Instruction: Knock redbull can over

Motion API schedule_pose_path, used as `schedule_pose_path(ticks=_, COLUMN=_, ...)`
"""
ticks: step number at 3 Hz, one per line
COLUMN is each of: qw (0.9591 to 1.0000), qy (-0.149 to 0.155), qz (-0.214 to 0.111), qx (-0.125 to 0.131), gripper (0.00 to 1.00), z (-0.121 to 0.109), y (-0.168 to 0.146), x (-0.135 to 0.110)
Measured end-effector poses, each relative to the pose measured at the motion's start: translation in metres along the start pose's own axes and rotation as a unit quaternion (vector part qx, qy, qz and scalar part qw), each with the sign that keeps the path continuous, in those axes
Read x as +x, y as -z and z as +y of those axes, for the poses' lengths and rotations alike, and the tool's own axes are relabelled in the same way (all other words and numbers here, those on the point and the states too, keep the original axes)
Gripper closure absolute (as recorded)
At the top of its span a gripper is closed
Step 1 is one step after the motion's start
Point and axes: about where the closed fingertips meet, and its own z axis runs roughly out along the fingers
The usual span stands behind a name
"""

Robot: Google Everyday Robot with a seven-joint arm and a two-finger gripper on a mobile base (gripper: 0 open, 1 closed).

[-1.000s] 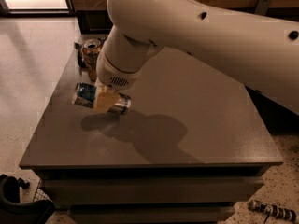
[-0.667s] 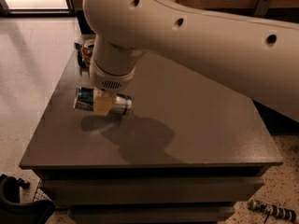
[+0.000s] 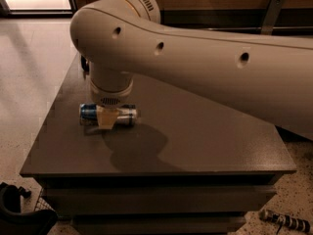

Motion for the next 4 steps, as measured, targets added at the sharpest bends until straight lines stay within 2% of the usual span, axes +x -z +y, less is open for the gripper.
schedule_pose_path(ticks=1, qw=0.9997, qy=0.002, qz=-0.019, qx=-0.017, gripper=1.00, z=0.0103, y=-0.0263, x=-0.0100)
schedule_pose_path(ticks=2, qw=0.9996, qy=0.002, qz=-0.020, qx=-0.017, gripper=0.83, z=0.0093, y=-0.0229, x=-0.0118)
schedule_pose_path(ticks=3, qw=0.9997, qy=0.002, qz=-0.020, qx=-0.017, gripper=0.59, z=0.0097, y=-0.0226, x=-0.0122)
schedule_pose_path(ticks=4, qw=0.9997, qy=0.004, qz=-0.020, qx=-0.016, gripper=0.29, z=0.0102, y=-0.0220, x=-0.0129)
